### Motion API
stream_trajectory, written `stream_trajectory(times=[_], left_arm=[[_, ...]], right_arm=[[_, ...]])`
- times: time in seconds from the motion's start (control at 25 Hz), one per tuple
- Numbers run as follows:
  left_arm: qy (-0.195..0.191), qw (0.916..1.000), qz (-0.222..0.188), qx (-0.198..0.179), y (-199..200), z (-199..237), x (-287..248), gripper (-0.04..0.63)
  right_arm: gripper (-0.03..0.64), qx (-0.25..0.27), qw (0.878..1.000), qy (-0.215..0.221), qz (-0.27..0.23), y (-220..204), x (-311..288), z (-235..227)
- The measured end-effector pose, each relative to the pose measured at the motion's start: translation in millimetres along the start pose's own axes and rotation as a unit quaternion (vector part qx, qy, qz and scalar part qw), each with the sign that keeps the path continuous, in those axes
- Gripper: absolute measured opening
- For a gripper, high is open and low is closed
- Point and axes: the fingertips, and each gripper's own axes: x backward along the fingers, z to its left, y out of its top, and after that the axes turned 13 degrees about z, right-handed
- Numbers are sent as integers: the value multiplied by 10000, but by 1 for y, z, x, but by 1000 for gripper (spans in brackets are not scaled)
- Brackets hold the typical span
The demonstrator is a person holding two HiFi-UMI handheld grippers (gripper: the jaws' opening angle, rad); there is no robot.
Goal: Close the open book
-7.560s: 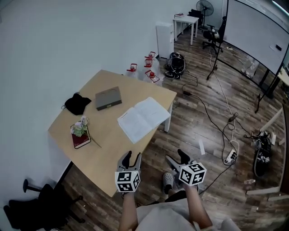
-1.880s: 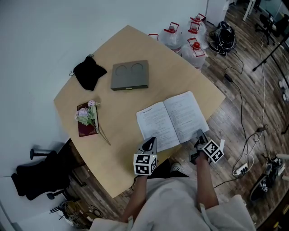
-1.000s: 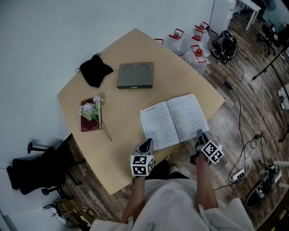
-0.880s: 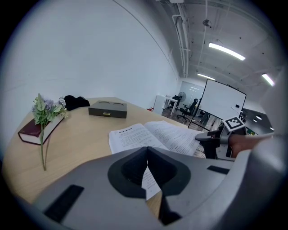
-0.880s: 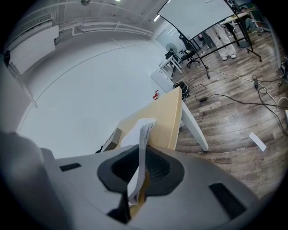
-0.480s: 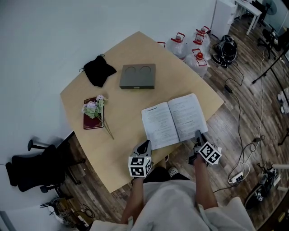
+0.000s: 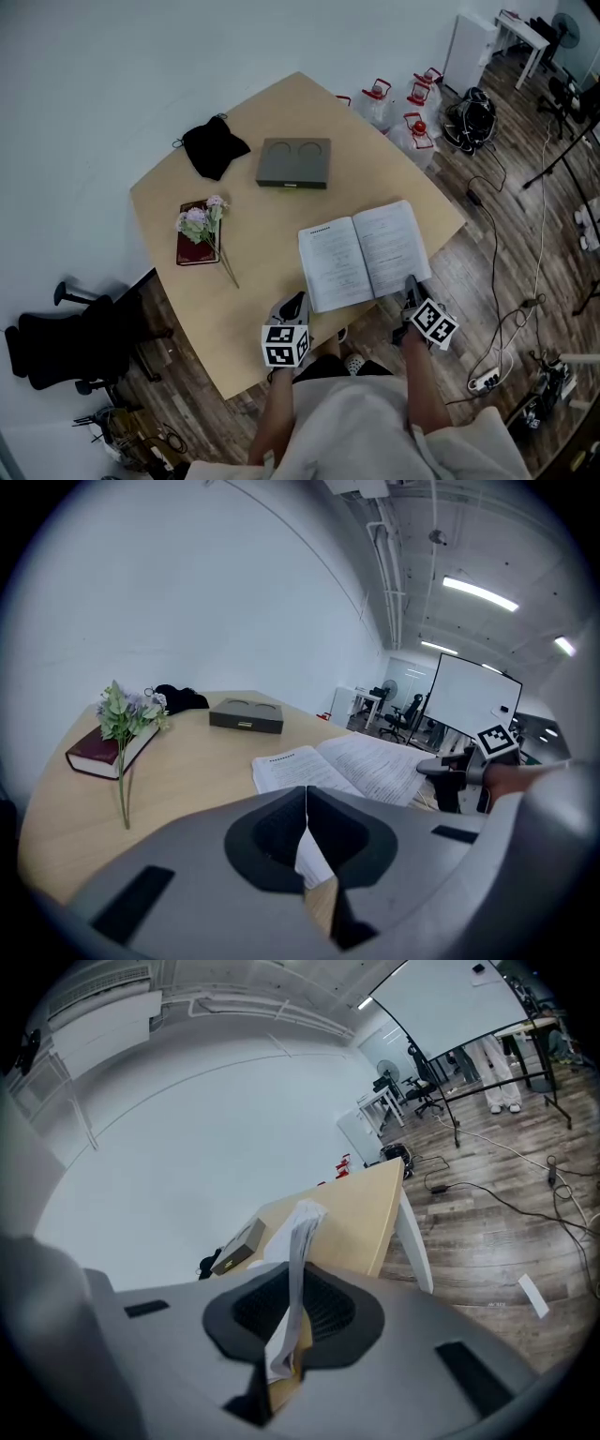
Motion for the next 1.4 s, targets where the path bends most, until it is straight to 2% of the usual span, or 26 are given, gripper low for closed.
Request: stream_trajectory(times=[0.6, 1.4], left_arm=[[23, 10000, -67, -9, -1, -10, 5, 23], [85, 9999, -124, -45, -2, -13, 15, 23]], right_arm=[[44, 657, 9978, -4, 49, -2, 6, 22], [44, 1231, 9922, 177, 109, -9, 13, 46]])
